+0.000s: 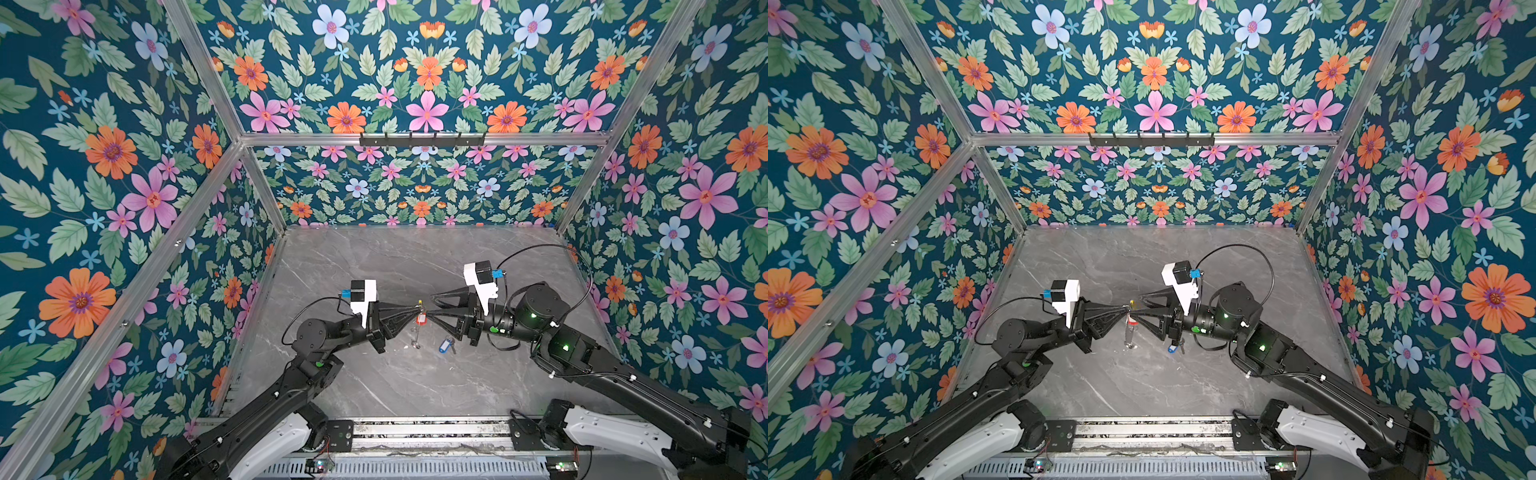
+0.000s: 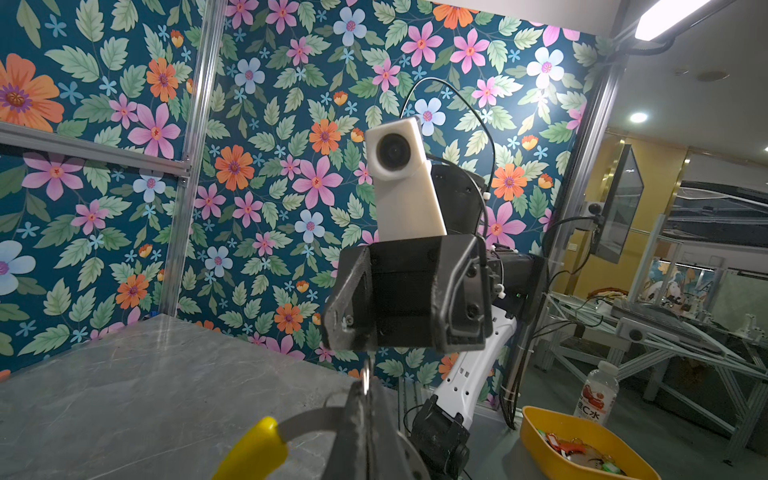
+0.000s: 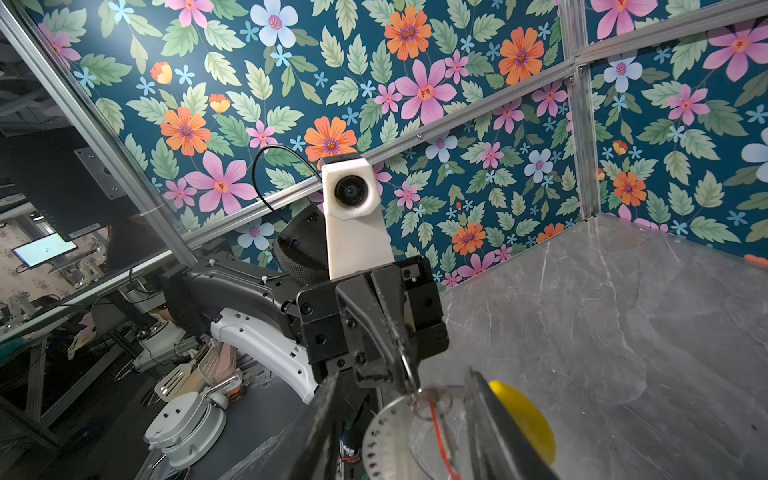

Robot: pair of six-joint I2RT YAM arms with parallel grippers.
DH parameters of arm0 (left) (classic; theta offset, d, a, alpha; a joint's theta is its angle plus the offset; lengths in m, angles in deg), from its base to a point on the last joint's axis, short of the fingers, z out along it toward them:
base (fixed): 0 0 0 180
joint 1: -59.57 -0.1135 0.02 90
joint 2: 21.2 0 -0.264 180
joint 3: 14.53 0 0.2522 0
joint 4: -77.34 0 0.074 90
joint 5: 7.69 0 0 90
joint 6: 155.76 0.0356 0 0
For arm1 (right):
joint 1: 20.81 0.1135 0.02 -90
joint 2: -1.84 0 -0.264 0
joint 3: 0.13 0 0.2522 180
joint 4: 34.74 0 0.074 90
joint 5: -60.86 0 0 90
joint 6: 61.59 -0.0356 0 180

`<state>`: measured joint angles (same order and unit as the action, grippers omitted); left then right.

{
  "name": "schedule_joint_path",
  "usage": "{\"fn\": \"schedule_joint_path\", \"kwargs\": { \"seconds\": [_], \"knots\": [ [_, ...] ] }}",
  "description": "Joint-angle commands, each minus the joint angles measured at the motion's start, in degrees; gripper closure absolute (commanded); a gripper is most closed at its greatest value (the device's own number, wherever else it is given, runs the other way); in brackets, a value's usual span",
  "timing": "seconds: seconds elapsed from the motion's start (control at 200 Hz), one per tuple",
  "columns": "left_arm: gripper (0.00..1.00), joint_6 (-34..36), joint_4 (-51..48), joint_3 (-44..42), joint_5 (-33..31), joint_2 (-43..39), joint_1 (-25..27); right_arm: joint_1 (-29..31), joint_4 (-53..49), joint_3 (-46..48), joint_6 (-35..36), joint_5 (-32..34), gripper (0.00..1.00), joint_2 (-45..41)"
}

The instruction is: Remove the keys from the keyring

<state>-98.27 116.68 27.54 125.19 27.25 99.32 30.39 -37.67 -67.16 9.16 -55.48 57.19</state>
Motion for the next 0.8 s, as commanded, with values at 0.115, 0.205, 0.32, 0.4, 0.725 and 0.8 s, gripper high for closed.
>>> {"fn": "schedule_joint_path", "kwargs": {
  "seconds": [0.115,0.205,0.32,0.4,0.725,0.8],
  "knots": [
    [1.00,-0.18,3.23,-0.12,-0.51,0.32,-0.02,2.00,-3.04,-1.25,3.49,1.92,0.51,-0.51],
    [1.00,-0.20,3.32,-0.26,-0.60,0.24,-0.04,2.06,-3.47,-0.20,2.88,6.62,0.51,-2.00],
    [1.00,-0.18,3.24,-0.43,-0.76,0.08,-0.03,1.39,-5.63,0.10,2.27,8.61,0.48,-3.44],
    [1.00,-0.18,3.24,-0.52,-0.95,-0.02,0.04,-1.40,-4.51,-0.07,-1.19,1.99,0.48,-2.73],
    [1.00,-0.36,3.55,-0.74,-0.95,-0.20,-0.06,-3.53,0.12,-0.08,-4.21,-10.52,0.59,1.17],
    [1.00,-0.36,3.65,-0.81,-0.95,-0.08,-0.01,-3.46,1.03,-0.13,-4.43,-10.39,0.61,1.31]
  ]
}}
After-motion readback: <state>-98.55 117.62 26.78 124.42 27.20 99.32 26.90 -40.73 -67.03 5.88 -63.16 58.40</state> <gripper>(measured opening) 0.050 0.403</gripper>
